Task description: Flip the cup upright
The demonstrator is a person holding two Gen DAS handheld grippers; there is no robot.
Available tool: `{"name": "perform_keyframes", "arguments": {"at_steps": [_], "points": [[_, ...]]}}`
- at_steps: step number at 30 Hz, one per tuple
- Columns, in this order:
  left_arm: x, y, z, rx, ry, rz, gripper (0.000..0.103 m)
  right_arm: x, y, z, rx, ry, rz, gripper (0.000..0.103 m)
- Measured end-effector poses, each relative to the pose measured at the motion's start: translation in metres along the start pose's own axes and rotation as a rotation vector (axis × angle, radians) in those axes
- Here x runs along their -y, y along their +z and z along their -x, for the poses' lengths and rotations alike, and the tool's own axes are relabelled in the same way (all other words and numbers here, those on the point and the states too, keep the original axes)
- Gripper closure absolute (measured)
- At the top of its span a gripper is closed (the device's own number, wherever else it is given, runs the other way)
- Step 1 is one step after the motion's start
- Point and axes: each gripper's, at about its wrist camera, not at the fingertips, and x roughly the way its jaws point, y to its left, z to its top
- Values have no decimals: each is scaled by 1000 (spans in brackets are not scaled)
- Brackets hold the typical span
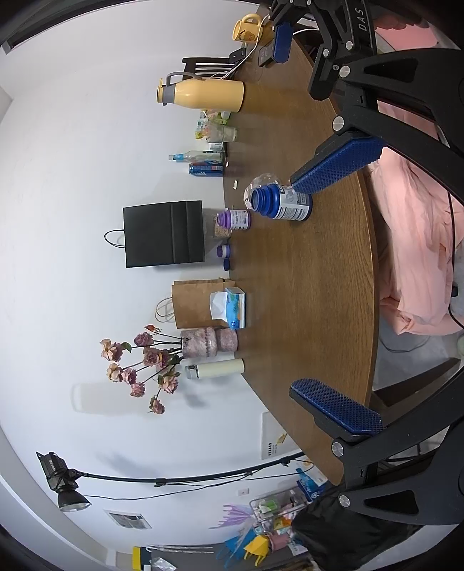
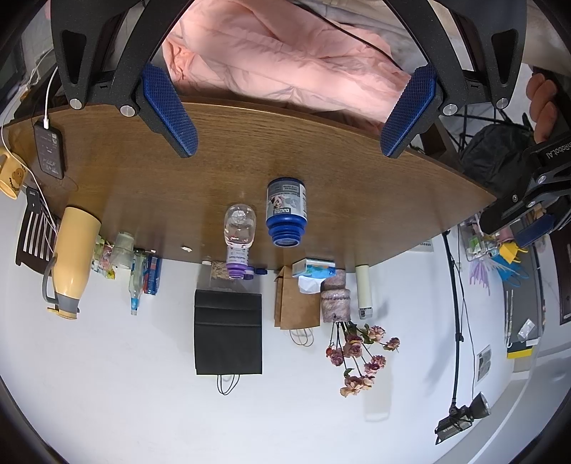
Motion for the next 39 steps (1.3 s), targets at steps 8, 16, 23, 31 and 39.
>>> {"name": "perform_keyframes", "arguments": {"at_steps": [8,16,23,31,39], "points": [[1,1,0,-3,-7,-2,0,0,0,0,0,0,-2,0],[2,0,-2,-7,-10,-4,0,0,0,1,1,-1,3,0],[2,-1,-3,-13,-15,-7,0,0,0,0,-2,1,-1,0],[-3,12,-36,-47,-36,-36,0,12,5,-25,-32,4,-36,0],[-23,61,-149,-259,-213,143,0,81,62,-85,-54,-141,-11,0]]}}
